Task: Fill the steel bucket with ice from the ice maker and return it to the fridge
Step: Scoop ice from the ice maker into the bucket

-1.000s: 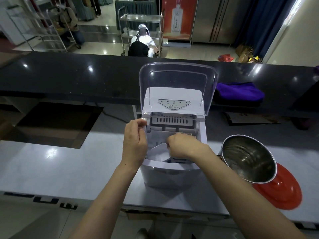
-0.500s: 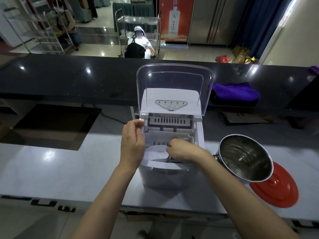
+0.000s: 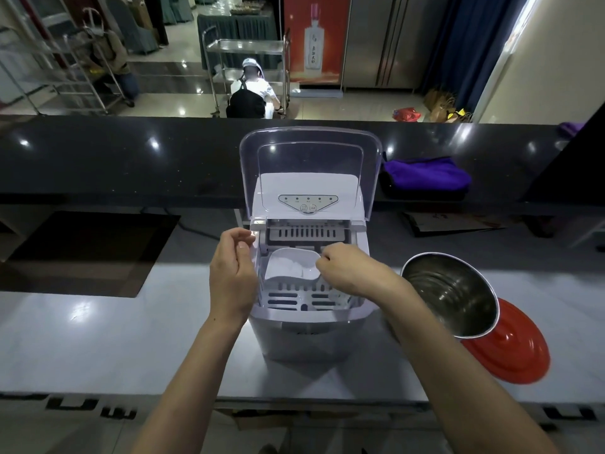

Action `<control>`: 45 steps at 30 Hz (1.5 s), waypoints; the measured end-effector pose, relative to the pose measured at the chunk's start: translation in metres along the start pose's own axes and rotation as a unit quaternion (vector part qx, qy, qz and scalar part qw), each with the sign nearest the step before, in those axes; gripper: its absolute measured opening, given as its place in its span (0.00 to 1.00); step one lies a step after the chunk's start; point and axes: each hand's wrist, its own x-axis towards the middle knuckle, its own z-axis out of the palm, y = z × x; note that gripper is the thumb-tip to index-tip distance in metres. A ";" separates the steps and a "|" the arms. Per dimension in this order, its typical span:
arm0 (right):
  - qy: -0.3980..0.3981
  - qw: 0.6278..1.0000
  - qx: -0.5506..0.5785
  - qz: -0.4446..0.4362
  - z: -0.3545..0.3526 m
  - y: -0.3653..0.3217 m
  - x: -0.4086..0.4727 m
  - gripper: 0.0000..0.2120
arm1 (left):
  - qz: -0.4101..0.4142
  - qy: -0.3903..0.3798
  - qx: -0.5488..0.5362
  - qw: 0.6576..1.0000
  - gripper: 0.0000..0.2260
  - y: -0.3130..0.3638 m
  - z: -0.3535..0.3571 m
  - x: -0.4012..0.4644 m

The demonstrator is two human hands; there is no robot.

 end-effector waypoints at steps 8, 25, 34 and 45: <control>0.075 0.994 0.078 0.028 -0.022 0.028 -0.022 0.14 | 0.073 -0.038 0.036 0.996 0.08 0.015 0.014 -0.009; 0.218 0.949 0.161 0.163 -0.043 0.152 -0.073 0.14 | 0.159 -0.192 0.086 0.965 0.09 0.058 0.088 -0.034; 0.244 0.928 0.102 0.263 -0.024 0.213 -0.084 0.12 | 0.216 -0.233 0.123 0.940 0.08 0.067 0.105 -0.038; 0.268 0.920 0.063 0.280 -0.009 0.224 -0.077 0.11 | 0.211 -0.236 0.128 0.940 0.09 0.063 0.104 -0.036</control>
